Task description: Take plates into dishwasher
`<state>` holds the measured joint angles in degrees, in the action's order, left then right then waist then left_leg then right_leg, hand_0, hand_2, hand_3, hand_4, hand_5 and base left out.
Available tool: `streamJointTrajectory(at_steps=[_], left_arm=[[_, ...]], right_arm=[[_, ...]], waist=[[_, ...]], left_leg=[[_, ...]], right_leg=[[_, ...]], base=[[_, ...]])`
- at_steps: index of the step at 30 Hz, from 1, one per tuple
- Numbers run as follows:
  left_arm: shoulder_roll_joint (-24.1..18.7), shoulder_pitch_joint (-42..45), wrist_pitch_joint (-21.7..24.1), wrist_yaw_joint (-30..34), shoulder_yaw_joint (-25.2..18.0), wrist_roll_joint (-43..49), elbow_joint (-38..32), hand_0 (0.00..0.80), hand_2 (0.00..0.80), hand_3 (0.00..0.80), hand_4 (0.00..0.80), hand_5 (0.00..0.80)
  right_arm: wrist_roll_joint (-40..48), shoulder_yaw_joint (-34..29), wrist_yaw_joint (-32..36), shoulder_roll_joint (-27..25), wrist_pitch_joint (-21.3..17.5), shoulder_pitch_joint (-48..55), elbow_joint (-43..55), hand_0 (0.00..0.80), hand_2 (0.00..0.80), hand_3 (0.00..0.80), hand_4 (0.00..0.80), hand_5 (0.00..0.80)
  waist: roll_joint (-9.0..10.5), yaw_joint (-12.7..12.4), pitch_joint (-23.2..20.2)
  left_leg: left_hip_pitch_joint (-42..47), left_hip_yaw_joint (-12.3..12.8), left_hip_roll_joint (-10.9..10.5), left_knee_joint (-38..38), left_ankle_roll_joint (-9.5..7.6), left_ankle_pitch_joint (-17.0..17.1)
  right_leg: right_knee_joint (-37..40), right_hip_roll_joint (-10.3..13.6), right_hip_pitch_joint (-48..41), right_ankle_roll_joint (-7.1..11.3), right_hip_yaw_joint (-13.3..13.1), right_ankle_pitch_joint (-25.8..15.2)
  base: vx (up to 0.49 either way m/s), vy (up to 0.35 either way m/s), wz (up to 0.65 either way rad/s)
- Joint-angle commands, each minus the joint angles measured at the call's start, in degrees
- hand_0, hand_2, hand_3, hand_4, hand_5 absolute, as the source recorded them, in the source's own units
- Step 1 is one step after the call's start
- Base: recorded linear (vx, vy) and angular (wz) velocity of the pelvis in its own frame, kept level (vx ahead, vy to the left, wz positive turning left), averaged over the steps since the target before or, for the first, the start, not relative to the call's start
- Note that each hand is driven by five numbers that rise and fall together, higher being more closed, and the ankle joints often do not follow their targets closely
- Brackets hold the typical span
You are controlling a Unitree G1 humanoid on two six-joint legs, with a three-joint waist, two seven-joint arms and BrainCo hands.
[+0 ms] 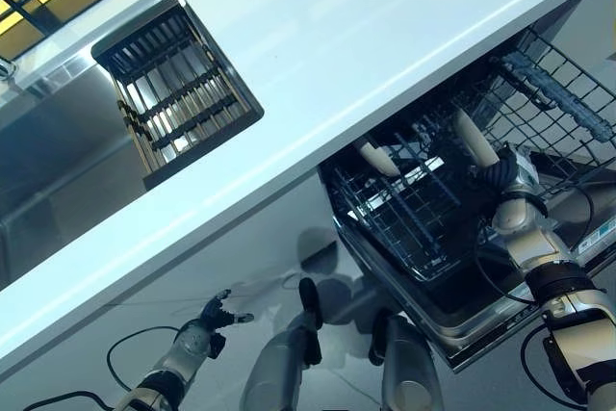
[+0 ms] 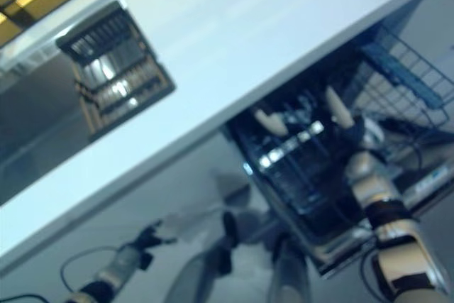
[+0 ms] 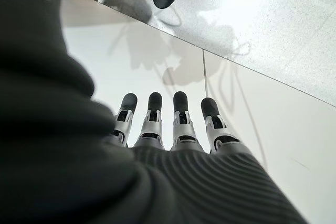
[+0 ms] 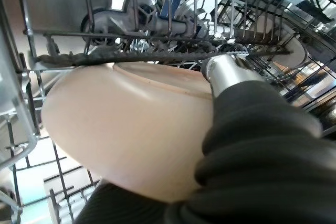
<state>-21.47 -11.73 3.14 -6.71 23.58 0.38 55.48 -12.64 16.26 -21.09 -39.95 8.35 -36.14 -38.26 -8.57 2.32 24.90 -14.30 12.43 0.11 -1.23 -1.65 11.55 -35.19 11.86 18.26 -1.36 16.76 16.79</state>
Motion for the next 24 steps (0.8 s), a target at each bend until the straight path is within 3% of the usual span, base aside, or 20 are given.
streamJointTrajectory(at_steps=[1,13,24], left_arm=[[1.5,-2.1,1.0,-1.2,1.4,-0.9,2.0,0.000,0.000,0.000,0.000,0.000],[1.7,-3.3,0.7,-1.2,1.9,-0.7,2.3,0.000,0.000,0.000,0.000,0.000],[1.9,-3.6,0.8,-1.3,2.0,-0.5,2.4,0.000,0.000,0.000,0.000,0.000]], right_arm=[[-2.8,5.6,0.1,5.3,1.0,0.3,-0.1,0.800,0.800,0.800,0.800,0.800],[-8.8,9.5,-1.5,5.7,2.6,-0.3,-0.8,0.800,0.800,0.800,0.800,0.800],[-9.1,10.6,-2.5,5.7,2.7,-0.3,-1.4,0.800,0.800,0.800,0.800,0.800]], waist=[[-0.41,-1.0,1.3],[-0.61,-1.3,1.3],[-0.80,-1.4,1.4]], left_leg=[[2.3,-1.9,1.7,0.4,3.74,-5.5],[2.1,-2.1,1.5,1.0,3.75,-5.3],[1.8,-2.3,1.5,1.0,3.82,-5.1]], right_leg=[[3.9,-2.2,-3.8,-4.45,2.1,1.6],[4.4,-2.3,-3.7,-4.38,2.5,1.6],[4.1,-2.2,-3.3,-4.41,2.5,1.8]], base=[[0.000,0.000,0.00],[0.000,0.000,0.00],[0.000,0.000,0.00]])
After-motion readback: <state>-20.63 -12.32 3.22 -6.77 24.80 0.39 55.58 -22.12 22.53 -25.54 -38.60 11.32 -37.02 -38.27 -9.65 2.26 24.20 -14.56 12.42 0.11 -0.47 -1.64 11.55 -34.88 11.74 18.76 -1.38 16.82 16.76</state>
